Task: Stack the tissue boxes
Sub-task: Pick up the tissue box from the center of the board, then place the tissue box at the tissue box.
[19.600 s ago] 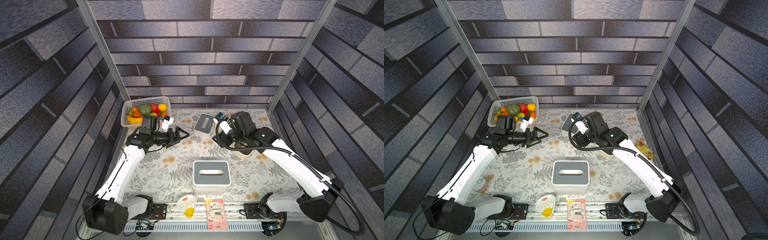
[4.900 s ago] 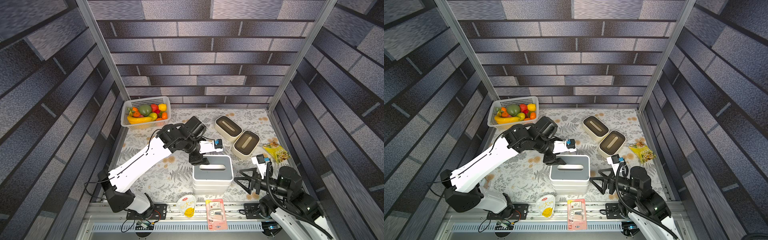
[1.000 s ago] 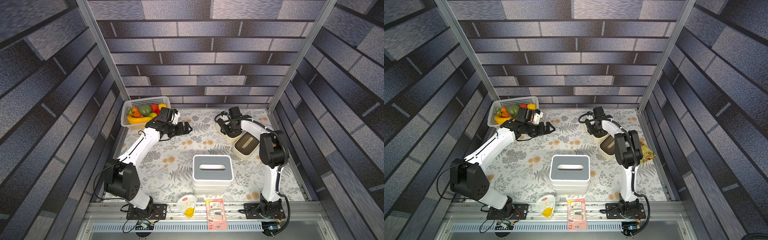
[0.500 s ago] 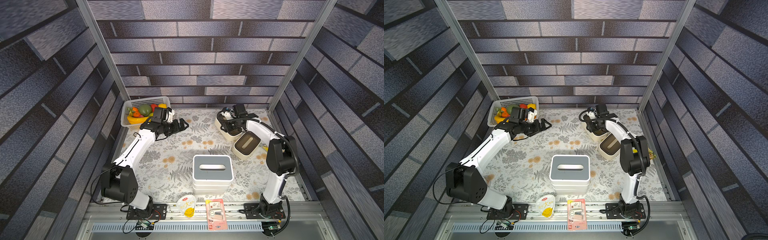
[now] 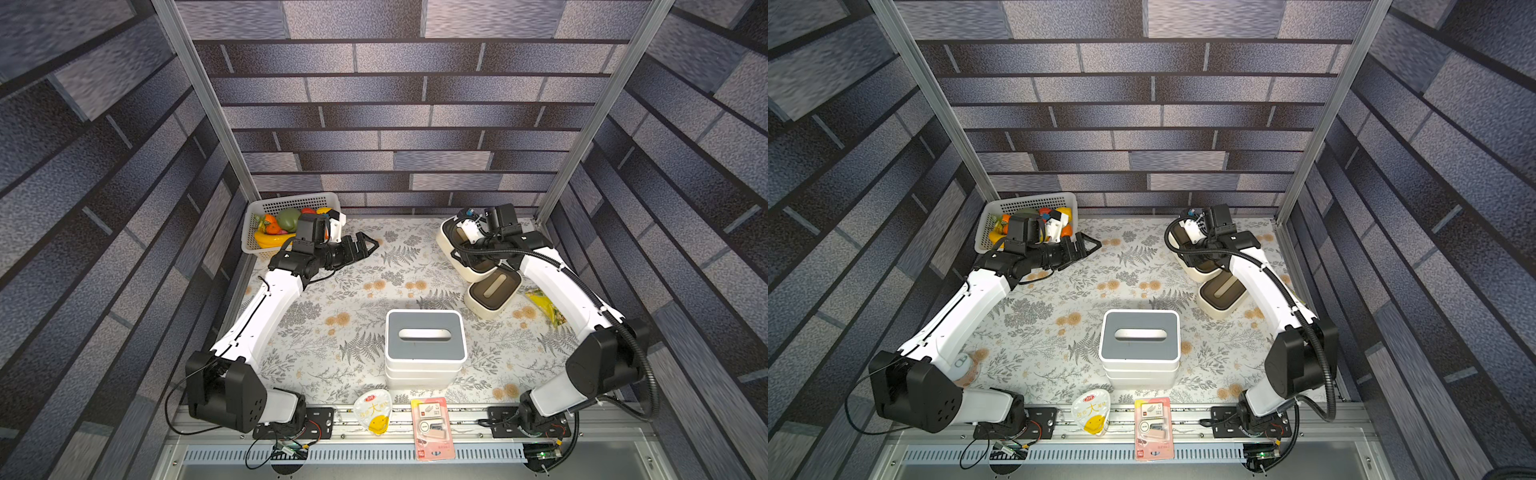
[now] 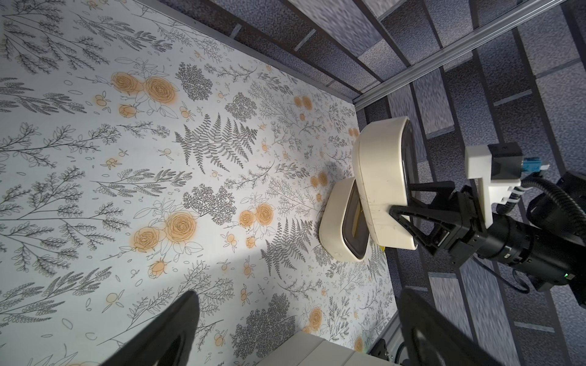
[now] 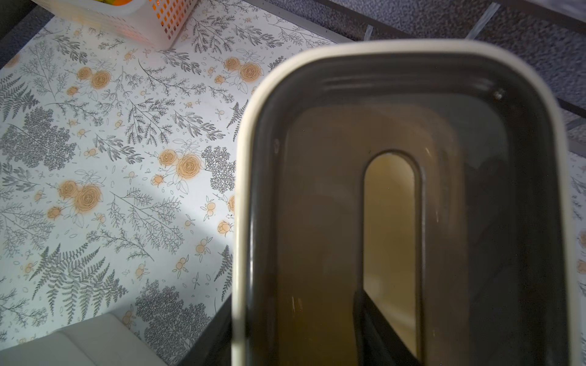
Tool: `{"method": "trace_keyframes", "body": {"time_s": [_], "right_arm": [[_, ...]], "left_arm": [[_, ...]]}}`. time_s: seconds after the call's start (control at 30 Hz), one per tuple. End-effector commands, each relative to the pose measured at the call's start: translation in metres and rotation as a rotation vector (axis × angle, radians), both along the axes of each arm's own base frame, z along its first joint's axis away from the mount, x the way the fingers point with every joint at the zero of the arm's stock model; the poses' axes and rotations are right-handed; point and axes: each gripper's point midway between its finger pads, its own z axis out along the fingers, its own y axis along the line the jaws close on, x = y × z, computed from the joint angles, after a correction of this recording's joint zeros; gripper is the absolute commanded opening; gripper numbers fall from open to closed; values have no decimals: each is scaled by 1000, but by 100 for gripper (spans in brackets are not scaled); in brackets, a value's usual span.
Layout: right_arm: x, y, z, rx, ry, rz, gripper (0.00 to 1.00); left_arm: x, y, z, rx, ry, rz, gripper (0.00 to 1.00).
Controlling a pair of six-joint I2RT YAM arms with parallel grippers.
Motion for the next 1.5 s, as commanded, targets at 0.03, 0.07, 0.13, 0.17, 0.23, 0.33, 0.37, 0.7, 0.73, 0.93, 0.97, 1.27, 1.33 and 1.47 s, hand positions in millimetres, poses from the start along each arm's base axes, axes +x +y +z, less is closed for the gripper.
{"method": "trace_keyframes", "body": {"time_s": [0.03, 0.07, 0.13, 0.17, 0.23, 0.33, 0.37, 0.7, 0.73, 0.93, 0.97, 1.27, 1.33, 1.47], "right_arm": [[-20, -9, 21, -18, -32, 1, 42], [-24, -9, 26, -17, -38, 7, 42], [-31, -10, 35, -13, -47, 21, 42], [-35, -11, 40, -10, -49, 26, 42], [-43, -10, 48, -5, -58, 45, 42], [-54, -10, 57, 0, -82, 78, 42], [-56, -11, 60, 1, -92, 82, 43], [-85, -1, 94, 100, -129, 145, 42], [-87, 0, 97, 104, -133, 145, 42], [-104, 4, 111, 132, -157, 178, 42], [-108, 7, 112, 138, -153, 197, 42], [-140, 29, 128, 184, -162, 332, 41], [-148, 35, 134, 200, -166, 366, 41], [-164, 48, 144, 216, -159, 444, 41]], "left_arm": [[-19, -10, 24, -16, -35, -47, 100], [-24, -11, 28, -4, -39, -50, 100], [-35, -16, 33, 24, -52, -56, 100], [-42, -19, 38, 30, -60, -64, 100], [-55, -23, 46, 16, -76, -82, 100], [-73, -23, 53, -29, -98, -103, 100], [-79, -23, 54, -41, -111, -117, 100], [-136, -28, 41, -104, -152, -325, 100], [-141, -28, 36, -108, -140, -338, 100], [-164, -30, 34, -176, -109, -391, 100], [-171, -32, 37, -198, -106, -414, 100], [-204, -24, 43, -216, -86, -450, 100], [-211, -20, 41, -216, -79, -442, 100], [-225, -14, 34, -205, -49, -429, 100]]}}
